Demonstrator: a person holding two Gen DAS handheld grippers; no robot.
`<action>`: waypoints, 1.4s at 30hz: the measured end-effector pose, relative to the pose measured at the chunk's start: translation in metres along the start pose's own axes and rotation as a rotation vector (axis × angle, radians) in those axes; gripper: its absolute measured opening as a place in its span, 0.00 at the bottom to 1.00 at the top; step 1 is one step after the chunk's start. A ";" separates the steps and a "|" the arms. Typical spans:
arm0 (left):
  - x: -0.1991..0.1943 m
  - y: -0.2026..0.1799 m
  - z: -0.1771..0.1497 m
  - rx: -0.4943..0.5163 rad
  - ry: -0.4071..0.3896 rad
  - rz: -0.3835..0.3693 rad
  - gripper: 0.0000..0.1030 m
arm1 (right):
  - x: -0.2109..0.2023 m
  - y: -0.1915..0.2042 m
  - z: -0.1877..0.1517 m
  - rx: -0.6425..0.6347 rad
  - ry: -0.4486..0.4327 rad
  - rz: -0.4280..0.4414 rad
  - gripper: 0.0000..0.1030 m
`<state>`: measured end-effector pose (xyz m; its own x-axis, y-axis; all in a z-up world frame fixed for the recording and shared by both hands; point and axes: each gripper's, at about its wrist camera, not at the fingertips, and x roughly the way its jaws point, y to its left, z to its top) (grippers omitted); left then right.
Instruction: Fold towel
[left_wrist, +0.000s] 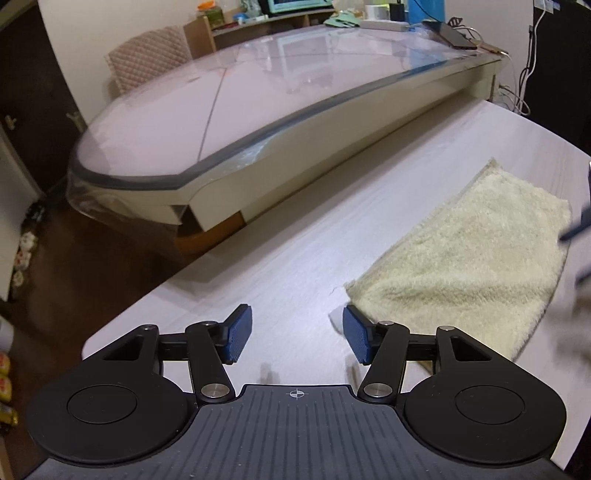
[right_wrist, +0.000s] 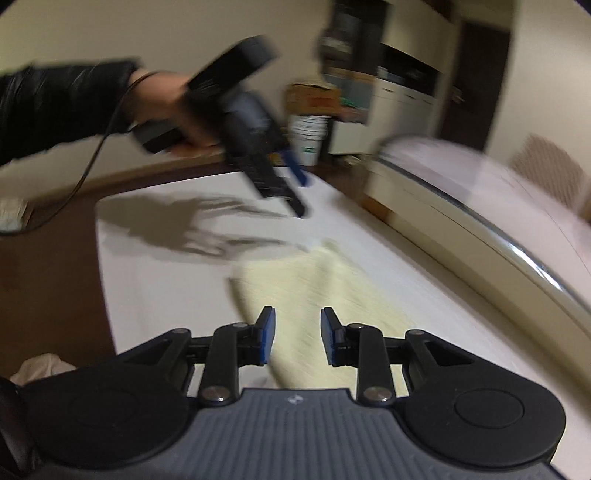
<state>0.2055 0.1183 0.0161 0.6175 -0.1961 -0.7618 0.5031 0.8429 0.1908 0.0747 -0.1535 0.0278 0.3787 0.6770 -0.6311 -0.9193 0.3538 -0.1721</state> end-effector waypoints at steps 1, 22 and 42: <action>-0.002 0.001 -0.001 0.000 -0.003 0.003 0.65 | 0.008 0.007 0.004 -0.032 0.004 -0.005 0.28; -0.030 0.013 -0.040 -0.053 -0.099 -0.018 0.74 | 0.116 0.087 0.015 -0.558 0.197 -0.261 0.15; -0.026 -0.070 -0.062 0.561 -0.210 -0.151 0.51 | 0.028 -0.025 0.033 0.017 0.011 0.095 0.08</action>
<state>0.1163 0.0952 -0.0159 0.5919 -0.4353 -0.6784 0.8004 0.4170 0.4307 0.1117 -0.1222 0.0391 0.2887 0.7005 -0.6526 -0.9490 0.2997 -0.0981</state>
